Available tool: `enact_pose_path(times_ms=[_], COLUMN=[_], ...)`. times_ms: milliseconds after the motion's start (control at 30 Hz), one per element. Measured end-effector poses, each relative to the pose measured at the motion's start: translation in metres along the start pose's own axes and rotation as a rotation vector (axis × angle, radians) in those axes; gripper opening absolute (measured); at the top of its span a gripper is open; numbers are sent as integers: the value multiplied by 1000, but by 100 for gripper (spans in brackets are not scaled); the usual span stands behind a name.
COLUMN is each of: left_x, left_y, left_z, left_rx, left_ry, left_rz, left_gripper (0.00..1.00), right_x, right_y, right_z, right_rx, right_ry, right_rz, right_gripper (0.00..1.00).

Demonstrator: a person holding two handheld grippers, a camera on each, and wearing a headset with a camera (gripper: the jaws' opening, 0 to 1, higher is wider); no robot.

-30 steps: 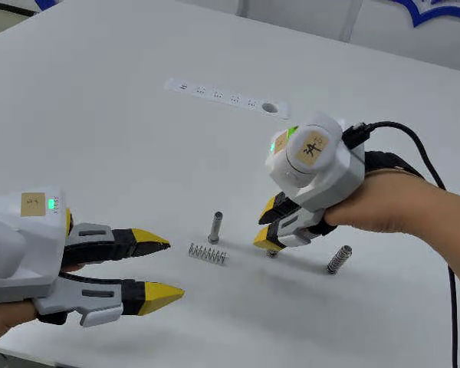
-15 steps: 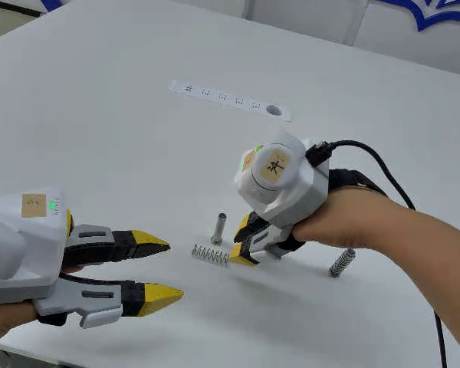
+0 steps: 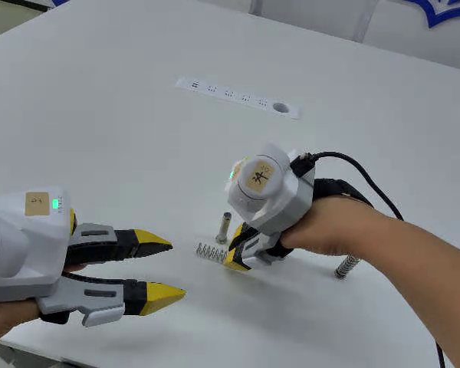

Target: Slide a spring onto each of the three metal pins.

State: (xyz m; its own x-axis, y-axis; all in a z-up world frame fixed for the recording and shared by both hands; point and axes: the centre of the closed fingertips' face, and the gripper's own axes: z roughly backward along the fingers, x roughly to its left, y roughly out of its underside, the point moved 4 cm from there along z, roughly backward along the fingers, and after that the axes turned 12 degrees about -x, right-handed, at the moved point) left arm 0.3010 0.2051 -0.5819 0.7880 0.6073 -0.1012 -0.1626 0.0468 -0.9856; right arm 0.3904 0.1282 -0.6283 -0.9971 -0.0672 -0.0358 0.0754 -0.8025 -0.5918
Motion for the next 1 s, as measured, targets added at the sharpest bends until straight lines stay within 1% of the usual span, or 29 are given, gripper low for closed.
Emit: enact_pose_path(times_ms=[200, 467, 633, 800, 1000], left_x=[0, 0, -1, -2, -3], left_y=[1, 0, 0, 1, -1], left_z=[1, 0, -1, -6, -12], left_rx=[4, 7, 14, 23, 36], left_ry=[-3, -1, 7, 21, 45], left_rz=[2, -3, -9, -17, -34], left_gripper=[38, 38, 38, 37, 36], right_x=[0, 1, 8, 19, 28], right_y=[2, 2, 2, 0, -12], right_z=[-3, -2, 5, 17, 34], right_rx=[11, 13, 19, 17, -15], right_ry=[-11, -7, -8, -19, -25], right_rz=[1, 10, 16, 38, 53], right_gripper=[12, 11, 11, 11, 11])
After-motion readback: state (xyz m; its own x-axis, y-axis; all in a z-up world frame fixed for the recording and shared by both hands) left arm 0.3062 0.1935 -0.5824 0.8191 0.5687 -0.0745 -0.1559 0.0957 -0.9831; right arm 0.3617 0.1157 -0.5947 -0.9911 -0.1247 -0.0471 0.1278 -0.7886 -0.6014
